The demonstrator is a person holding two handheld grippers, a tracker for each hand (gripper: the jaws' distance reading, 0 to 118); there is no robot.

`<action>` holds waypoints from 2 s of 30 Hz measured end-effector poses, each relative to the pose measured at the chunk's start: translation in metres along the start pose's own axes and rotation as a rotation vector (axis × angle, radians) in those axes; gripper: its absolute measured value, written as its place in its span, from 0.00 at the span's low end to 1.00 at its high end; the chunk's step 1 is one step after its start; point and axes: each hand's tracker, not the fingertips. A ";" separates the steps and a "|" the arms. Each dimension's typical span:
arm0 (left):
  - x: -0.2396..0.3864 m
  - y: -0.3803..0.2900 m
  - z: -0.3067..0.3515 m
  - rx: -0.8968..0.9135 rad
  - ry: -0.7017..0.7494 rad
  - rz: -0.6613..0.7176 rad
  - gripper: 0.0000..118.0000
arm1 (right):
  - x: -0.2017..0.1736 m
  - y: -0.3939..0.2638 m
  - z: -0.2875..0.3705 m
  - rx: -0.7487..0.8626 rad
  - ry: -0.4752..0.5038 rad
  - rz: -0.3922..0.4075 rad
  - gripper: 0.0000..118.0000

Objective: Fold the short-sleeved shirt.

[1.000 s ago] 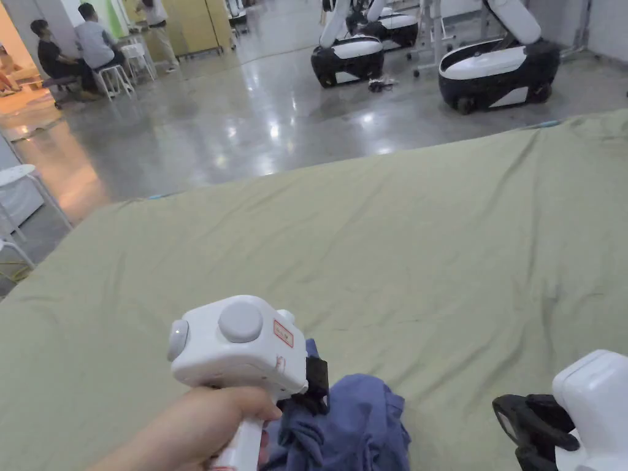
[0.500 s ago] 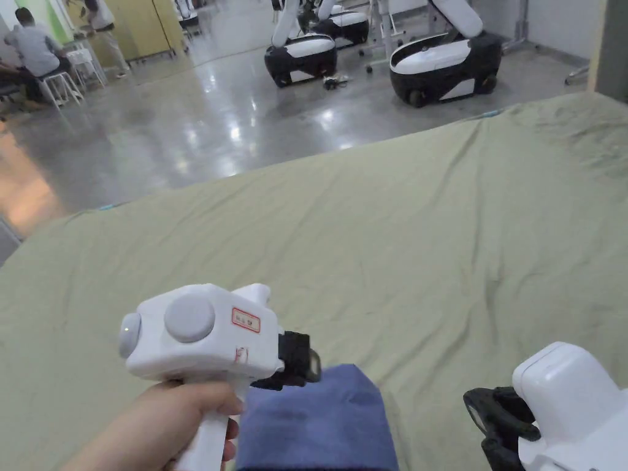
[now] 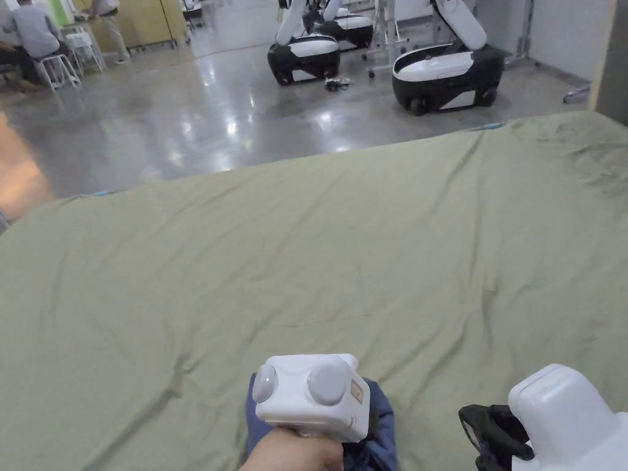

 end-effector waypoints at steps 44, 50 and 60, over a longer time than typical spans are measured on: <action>-0.255 -0.060 0.043 0.195 -0.803 0.309 0.96 | 0.033 -0.018 -0.264 -0.435 0.385 -0.535 0.00; -0.218 -0.024 0.015 0.113 -0.820 0.298 0.96 | 0.035 -0.020 -0.264 -0.428 0.410 -0.521 0.00; -0.225 -0.024 0.047 0.092 -0.698 0.183 0.31 | 0.040 -0.015 -0.238 -0.299 0.488 -0.595 0.00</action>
